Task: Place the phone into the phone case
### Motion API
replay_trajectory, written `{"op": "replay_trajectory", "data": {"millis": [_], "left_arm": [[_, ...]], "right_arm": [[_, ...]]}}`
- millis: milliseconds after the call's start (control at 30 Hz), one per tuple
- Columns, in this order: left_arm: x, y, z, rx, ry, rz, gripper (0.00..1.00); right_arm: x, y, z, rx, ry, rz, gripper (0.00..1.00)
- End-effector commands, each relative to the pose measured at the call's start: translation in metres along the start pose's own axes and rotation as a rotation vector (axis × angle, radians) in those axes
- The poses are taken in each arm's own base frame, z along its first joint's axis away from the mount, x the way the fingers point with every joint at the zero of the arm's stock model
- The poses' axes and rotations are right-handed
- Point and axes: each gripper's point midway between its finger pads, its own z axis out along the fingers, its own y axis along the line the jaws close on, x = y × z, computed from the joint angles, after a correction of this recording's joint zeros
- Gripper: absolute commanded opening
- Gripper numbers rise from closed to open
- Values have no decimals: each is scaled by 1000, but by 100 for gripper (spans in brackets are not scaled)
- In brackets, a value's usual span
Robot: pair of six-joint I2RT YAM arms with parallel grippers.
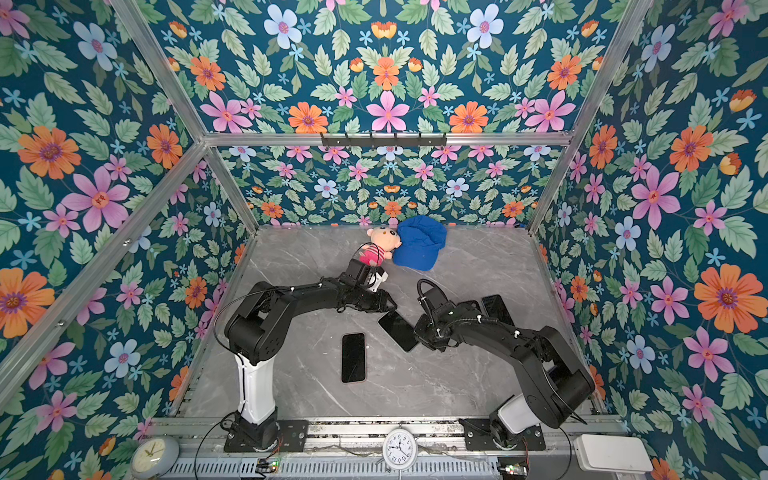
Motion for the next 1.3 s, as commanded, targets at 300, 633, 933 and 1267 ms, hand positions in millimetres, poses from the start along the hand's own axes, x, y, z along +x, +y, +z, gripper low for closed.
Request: {"op": "replay_trajectory", "data": {"millis": [300, 633, 933, 1267], "left_arm": [[7, 2, 3, 3, 19, -19, 46], [10, 0, 4, 11, 22, -17, 45], [11, -4, 2, 17, 19, -14, 44], [13, -8, 3, 27, 16, -14, 44]], "right_arm": [[-1, -1, 4, 12, 5, 8, 23], [1, 7, 7, -19, 23, 14, 19], [2, 14, 8, -31, 24, 3, 19], [1, 16, 10, -32, 23, 3, 19]]}}
